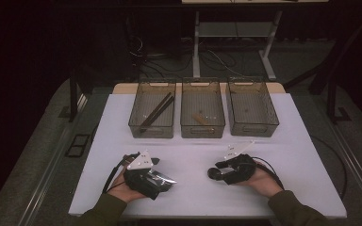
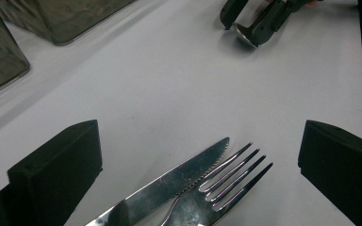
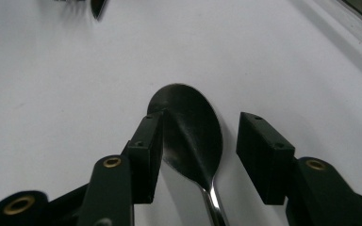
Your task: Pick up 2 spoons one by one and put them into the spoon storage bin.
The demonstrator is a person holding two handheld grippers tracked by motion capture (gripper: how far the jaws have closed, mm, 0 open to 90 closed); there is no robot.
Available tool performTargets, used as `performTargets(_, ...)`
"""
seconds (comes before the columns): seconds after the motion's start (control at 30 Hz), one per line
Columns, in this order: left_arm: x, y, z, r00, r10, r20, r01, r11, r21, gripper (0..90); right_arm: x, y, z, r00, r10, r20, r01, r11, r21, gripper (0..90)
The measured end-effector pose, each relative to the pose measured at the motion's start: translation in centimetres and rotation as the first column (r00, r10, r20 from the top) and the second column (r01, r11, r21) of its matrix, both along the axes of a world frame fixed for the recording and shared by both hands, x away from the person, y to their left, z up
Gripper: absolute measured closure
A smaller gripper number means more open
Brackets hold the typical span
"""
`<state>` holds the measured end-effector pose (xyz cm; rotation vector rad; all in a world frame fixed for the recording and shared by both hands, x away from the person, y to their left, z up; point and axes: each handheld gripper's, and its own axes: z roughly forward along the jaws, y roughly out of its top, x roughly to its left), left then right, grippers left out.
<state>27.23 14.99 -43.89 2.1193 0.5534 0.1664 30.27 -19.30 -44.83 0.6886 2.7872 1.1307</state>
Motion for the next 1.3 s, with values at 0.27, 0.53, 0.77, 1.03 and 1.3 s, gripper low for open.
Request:
performTargets(0.27, -0.02, -0.02, 0.00, 1.0000, 0.002, 0.001, -0.002, 1.0000, -0.001, 0.0, -0.28, -0.19, 0.07, 0.9969, 0.059, 0.051, -0.057, 0.997, -0.044, 63.3)
performTargets(0.53, -0.08, -0.03, 0.04, 1.0000, 0.007, -0.002, -0.007, 1.0000, -0.002, 0.0, -0.55, -0.27, 0.23, 0.9933, 0.092, 0.070, -0.088, 0.995, -0.047, 75.8)
performTargets(0.77, -0.04, -0.01, 0.09, 1.0000, 0.004, 0.006, -0.004, 1.0000, 0.001, 0.0, -0.64, -0.52, 0.43, 0.9906, 0.126, 0.052, -0.125, 0.992, -0.034, 84.5)
performTargets(1.03, -0.06, 0.02, 0.11, 1.0000, 0.005, 0.007, -0.005, 1.0000, -0.002, 0.0, -0.53, -0.67, 0.50, 0.9863, 0.158, 0.050, -0.155, 0.987, -0.044, 87.3)
performTargets(1.3, -0.08, 0.15, 0.15, 0.9999, 0.008, 0.008, -0.008, 0.9999, -0.010, 0.0, -0.42, -0.80, 0.80, 0.9890, 0.139, 0.050, -0.138, 0.990, -0.031, 87.3)
